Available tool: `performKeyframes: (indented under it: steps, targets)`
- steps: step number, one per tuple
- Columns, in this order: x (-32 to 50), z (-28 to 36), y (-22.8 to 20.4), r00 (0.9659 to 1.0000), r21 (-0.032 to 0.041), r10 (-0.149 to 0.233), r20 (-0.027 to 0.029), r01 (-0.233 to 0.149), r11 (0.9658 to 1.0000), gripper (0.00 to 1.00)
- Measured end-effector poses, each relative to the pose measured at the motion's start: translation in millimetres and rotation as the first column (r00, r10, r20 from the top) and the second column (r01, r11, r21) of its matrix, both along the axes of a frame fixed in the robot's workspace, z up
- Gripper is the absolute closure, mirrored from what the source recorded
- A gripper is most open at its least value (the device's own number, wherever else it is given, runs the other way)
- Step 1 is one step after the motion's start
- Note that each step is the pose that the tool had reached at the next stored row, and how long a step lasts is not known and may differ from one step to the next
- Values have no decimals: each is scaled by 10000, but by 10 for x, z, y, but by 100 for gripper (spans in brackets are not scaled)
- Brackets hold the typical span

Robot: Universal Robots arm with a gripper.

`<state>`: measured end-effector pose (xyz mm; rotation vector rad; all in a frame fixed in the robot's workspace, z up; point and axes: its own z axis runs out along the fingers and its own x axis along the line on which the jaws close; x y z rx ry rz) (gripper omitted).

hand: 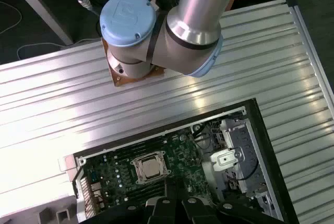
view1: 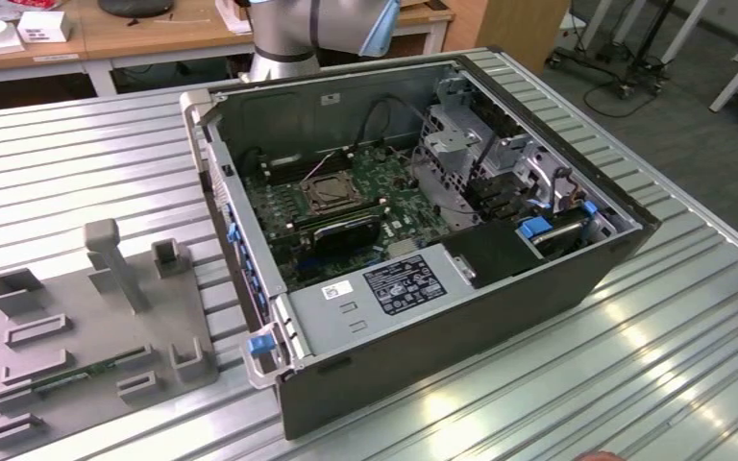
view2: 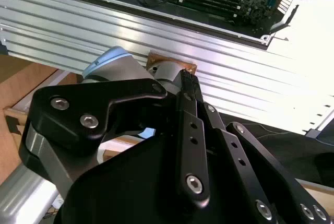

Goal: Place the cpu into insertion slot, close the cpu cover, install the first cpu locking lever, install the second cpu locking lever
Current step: 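Install the first cpu locking lever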

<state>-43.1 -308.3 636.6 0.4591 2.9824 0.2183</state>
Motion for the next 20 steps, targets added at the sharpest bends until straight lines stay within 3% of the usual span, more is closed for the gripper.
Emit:
performKeyframes:
  steps: [20]
  targets:
    - [1, 880, 8, 10000, 1, 0, 1, 0, 10000, 89]
